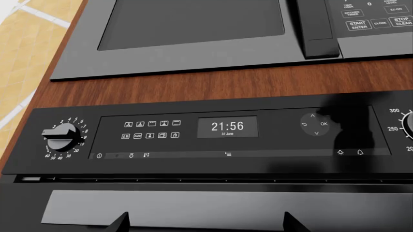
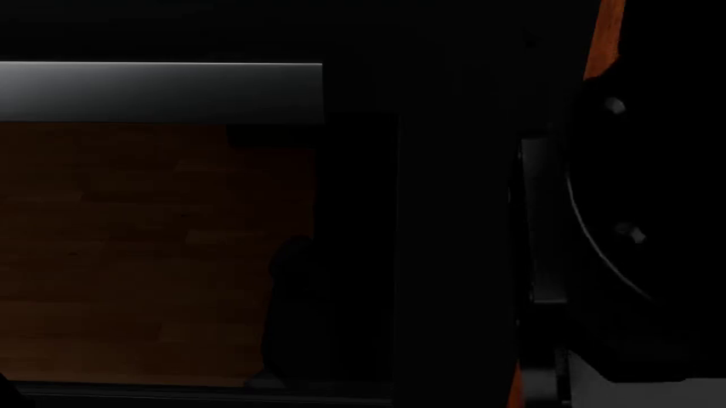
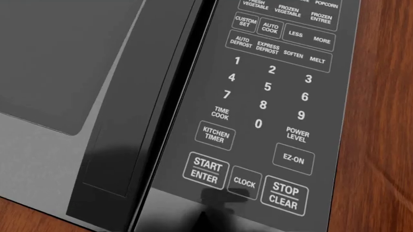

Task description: Press the start button on the microwave

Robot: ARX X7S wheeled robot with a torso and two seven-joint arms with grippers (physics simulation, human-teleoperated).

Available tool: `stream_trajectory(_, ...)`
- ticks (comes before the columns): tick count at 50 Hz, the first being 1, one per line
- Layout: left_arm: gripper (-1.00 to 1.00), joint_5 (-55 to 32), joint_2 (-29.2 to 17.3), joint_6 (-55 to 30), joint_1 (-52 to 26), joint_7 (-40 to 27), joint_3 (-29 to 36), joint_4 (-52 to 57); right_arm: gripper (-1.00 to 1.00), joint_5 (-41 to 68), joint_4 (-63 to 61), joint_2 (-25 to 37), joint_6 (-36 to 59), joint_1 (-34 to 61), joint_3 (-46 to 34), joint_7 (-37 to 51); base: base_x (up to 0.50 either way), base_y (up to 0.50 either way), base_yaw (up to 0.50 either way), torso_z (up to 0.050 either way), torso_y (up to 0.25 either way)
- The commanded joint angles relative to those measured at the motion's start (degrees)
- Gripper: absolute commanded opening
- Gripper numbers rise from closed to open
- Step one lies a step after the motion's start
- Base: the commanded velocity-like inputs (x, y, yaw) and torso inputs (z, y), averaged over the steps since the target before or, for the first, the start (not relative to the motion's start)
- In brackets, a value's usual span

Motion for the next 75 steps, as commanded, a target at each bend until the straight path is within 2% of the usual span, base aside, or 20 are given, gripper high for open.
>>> stream_trajectory(1,1.0,0.1,-0.3,0.2,0.0,-0.4,0.2,-0.1,-1.0,2.1,14.2,0.0,-8.6,4.7,0.4,0.8,0.0,0.0,0.0,0.0,0.0)
stream_trajectory(9,1.0,0.2,-0.5,0.7,0.2,-0.7,0.4,-0.6,-1.0,3.3,22.9,0.1,-17.7,5.2,-0.9,1.1,0.0,0.0,0.0,0.0,0.0)
stream_trajectory(29,1.0,-0.3,-1.0,0.9,0.2,-1.2,0.6,-0.9,-1.0,5.2,38.0,0.0,-31.2,7.7,-3.8,3.4,0.0,0.0,0.0,0.0,0.0)
stream_trajectory(44,1.0,-0.4,-1.5,1.8,1.0,-2.0,0.1,-1.3,-1.0,7.3,40.9,0.1,-33.0,7.7,-5.9,4.5,0.0,0.0,0.0,0.0,0.0)
stream_trajectory(65,1.0,-0.3,-1.9,1.5,1.1,-2.5,0.5,-1.2,-1.0,8.6,52.6,0.3,-41.5,8.8,-8.0,5.9,0.01,0.0,0.0,0.001,0.0)
stream_trajectory(75,1.0,-0.5,-2.2,1.4,0.8,-2.6,0.7,-1.2,-1.0,10.0,47.1,1.1,-37.2,6.6,-8.7,7.0,0.01,0.0,0.0,0.002,0.0)
